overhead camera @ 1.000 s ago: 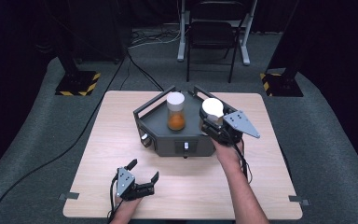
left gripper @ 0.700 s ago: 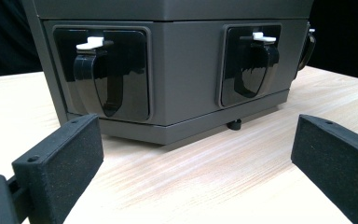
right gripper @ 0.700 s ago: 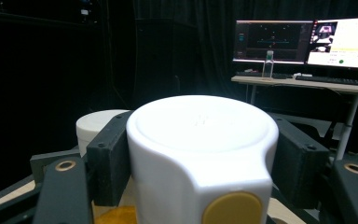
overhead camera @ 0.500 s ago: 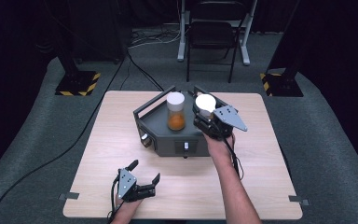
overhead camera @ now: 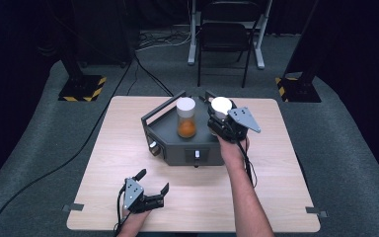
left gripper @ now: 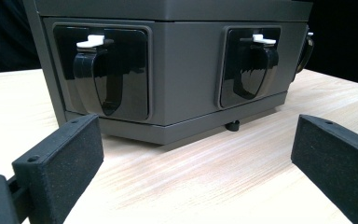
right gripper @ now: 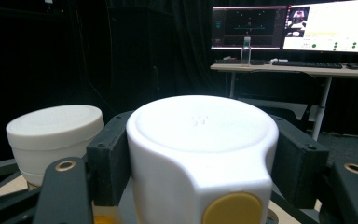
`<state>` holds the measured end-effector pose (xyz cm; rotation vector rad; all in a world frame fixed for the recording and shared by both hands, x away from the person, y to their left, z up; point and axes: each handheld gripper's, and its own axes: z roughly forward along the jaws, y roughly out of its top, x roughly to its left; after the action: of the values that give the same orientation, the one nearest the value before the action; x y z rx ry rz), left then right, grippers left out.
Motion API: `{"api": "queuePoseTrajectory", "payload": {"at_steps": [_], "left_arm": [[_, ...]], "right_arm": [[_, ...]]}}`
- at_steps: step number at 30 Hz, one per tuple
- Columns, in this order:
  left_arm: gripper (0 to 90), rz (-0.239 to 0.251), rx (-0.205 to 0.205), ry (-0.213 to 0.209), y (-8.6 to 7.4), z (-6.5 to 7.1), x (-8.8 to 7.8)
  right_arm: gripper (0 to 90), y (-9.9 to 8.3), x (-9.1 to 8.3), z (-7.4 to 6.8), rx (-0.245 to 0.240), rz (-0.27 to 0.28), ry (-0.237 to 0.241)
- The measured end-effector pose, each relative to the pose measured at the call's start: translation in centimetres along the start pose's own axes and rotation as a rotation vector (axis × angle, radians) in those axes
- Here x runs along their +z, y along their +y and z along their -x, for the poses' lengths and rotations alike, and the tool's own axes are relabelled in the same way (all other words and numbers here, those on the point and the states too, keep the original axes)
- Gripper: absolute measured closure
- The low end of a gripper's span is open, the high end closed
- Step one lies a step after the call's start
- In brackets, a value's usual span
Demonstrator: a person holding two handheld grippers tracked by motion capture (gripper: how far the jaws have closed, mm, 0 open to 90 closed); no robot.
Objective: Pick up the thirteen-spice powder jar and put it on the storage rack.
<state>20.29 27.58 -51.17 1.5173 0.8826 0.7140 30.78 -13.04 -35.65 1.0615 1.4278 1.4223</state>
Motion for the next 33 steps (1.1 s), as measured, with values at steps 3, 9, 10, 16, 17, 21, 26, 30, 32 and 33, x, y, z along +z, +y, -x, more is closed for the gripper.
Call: {"api": "queuePoseTrajectory", "payload": {"at_steps": [3,9,10,16,17,21,26,30,32,33], "left_arm": [[2.1,0.002,-0.003,0.000,0.0,0.0,0.0],[2.1,0.002,-0.002,-0.002,0.0,0.0,0.0],[2.1,0.001,-0.001,-0.002,0.0,0.0,0.0],[2.1,0.002,-0.004,-0.004,0.0,-0.1,0.0],[2.1,0.002,-0.004,-0.004,0.0,-0.1,0.0],[2.1,0.001,-0.003,-0.004,0.0,-0.1,0.0],[2.1,0.000,0.000,-0.005,0.0,-0.1,0.0],[2.1,-0.001,0.011,-0.006,0.0,0.1,0.0],[2.1,-0.003,0.009,-0.007,0.0,0.1,0.0],[2.1,-0.002,0.010,-0.008,0.0,0.1,0.0]], "right_arm": [[30.0,0.0,0.5,-0.4,-0.013,-0.014,-0.008],[30.0,-0.2,1.2,-0.9,-0.014,-0.028,-0.005],[30.0,-0.2,1.3,-1.0,-0.015,-0.033,-0.005],[30.0,-0.2,1.7,-1.2,-0.018,-0.056,-0.006],[30.0,-0.2,1.8,-1.2,-0.017,-0.058,-0.006],[30.0,-0.1,2.0,-1.2,-0.029,-0.081,-0.006],[30.0,0.1,2.2,-0.9,-0.014,-0.092,0.000],[30.0,0.6,2.4,-0.5,0.001,-0.113,0.007],[30.0,0.9,2.5,-0.4,-0.001,-0.125,0.012],[30.0,1.0,2.5,-0.4,-0.006,-0.126,0.015]]}}
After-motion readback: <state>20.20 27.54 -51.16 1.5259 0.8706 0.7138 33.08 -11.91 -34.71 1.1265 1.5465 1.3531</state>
